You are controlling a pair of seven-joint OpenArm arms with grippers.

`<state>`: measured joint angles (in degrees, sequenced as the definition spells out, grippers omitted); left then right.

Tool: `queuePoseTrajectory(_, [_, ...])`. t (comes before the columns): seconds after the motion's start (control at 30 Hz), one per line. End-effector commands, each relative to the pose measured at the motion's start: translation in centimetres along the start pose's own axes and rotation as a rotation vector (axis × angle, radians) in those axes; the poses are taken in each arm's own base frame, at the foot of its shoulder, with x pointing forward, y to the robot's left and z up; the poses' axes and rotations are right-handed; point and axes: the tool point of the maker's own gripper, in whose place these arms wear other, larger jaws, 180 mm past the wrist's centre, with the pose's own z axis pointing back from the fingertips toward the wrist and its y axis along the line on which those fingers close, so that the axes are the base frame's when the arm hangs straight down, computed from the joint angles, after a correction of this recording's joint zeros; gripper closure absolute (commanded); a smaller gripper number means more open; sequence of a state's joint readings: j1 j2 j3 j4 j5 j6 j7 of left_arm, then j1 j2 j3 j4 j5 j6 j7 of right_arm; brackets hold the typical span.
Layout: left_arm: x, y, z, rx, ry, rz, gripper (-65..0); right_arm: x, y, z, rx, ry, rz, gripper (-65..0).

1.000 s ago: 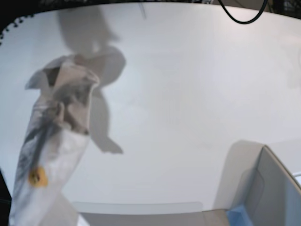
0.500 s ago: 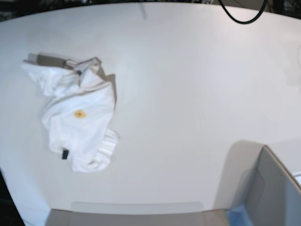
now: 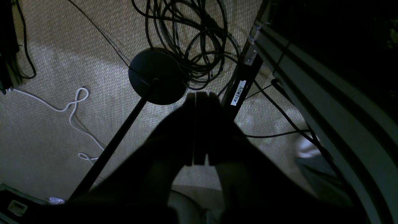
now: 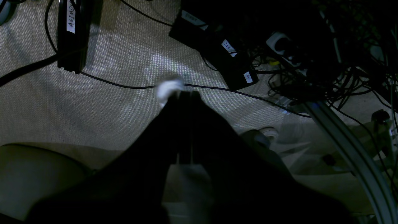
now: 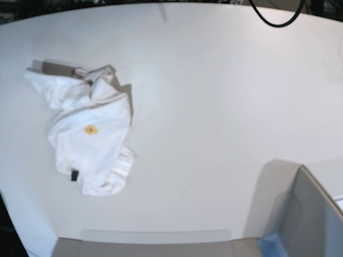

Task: Layout the t-shirt on the table in an organized manner, then fold the t-shirt properly

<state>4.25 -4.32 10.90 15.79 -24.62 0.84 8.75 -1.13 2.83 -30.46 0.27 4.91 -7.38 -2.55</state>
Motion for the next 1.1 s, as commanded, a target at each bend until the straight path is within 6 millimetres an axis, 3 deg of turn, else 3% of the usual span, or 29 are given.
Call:
queuePoseTrajectory(0.0, [2.0,0.0,0.0,0.002,-0.043,0.004,0.0,-0.2,-0.4,0.0,-0.010,0.000,0.005,0.0])
queuePoseTrajectory(0.7, [2.0,0.2,0.0,0.005,-0.040,0.002,0.0,0.7,0.0,0.0,-0.005,-0.009,0.001,0.0])
queuePoseTrajectory(0.8, [1.6,0.5,0.0,0.010,-0.034,0.001,0.0,-0.2,0.3,0.0,0.001,0.005,0.001,0.0])
queuePoseTrajectory(0.97, [-2.3,1.7,0.1,0.026,0.017,-0.008,0.0,-3.1,1.8,0.0,0.022,0.048,0.007,0.0])
queuePoseTrajectory(1.07, [-4.3,2.3,0.3,0.035,0.048,-0.011,0.0,-5.7,1.6,0.0,0.020,0.087,0.011,0.0])
